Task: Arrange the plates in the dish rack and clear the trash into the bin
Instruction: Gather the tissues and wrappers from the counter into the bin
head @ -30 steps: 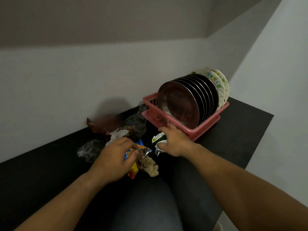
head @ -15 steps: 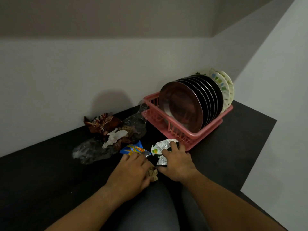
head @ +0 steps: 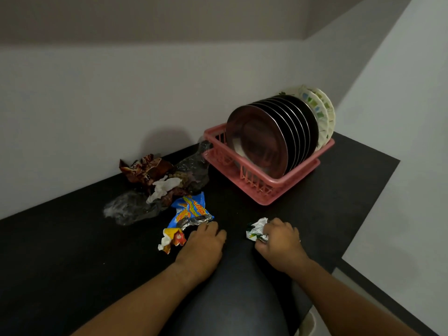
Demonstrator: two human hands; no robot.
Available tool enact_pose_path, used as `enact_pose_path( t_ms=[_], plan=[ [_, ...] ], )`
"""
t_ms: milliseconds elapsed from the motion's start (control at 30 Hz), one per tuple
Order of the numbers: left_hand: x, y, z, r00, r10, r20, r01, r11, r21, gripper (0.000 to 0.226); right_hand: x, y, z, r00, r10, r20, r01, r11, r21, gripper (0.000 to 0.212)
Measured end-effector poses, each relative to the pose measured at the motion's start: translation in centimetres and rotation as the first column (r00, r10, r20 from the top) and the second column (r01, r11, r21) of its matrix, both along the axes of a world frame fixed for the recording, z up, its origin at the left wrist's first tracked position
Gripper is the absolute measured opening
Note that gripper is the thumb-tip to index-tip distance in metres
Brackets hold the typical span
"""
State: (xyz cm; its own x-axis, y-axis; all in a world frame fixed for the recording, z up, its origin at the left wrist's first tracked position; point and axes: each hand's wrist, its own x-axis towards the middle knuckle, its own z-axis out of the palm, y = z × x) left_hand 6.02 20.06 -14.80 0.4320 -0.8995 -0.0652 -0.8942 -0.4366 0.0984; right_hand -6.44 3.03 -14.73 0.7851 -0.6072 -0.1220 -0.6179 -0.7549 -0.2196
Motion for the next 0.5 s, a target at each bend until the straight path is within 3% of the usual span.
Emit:
enact_pose_path(
  t_ms=[133, 233, 333, 500],
  plan=[
    [-0.7, 0.2, 0.1, 0.998, 0.037, -0.054, -0.036, 0.999, 0.019, 0.042, -0.5, 0.3, -0.1, 0.993, -0.103, 0.051, 0.099, 0.993, 0.066, 0.026],
    [-1.0, 0.4, 0.1, 0.997, 0.043, -0.062, -0.042, 0.999, 0.006, 0.039, -0.6, 0.4, 0.2, 0.985, -0.122, 0.122, 0.102, 0.983, 0.154, 0.040],
    [-1.2, 1.0, -0.3, 0.998, 0.035, -0.058, -0.038, 0.998, -0.048, 0.040, -0.9, 0.3, 0.0, 0.996, -0.076, 0.050, 0.073, 0.996, 0.056, 0.048],
    [-1.3, 1.5, -0.2, 1.000, -0.009, -0.007, 0.009, 1.000, -0.026, 0.039, -2.1, 0.3, -0.8, 0.985, -0.169, -0.034, 0.168, 0.986, -0.016, 0.052]
  ],
)
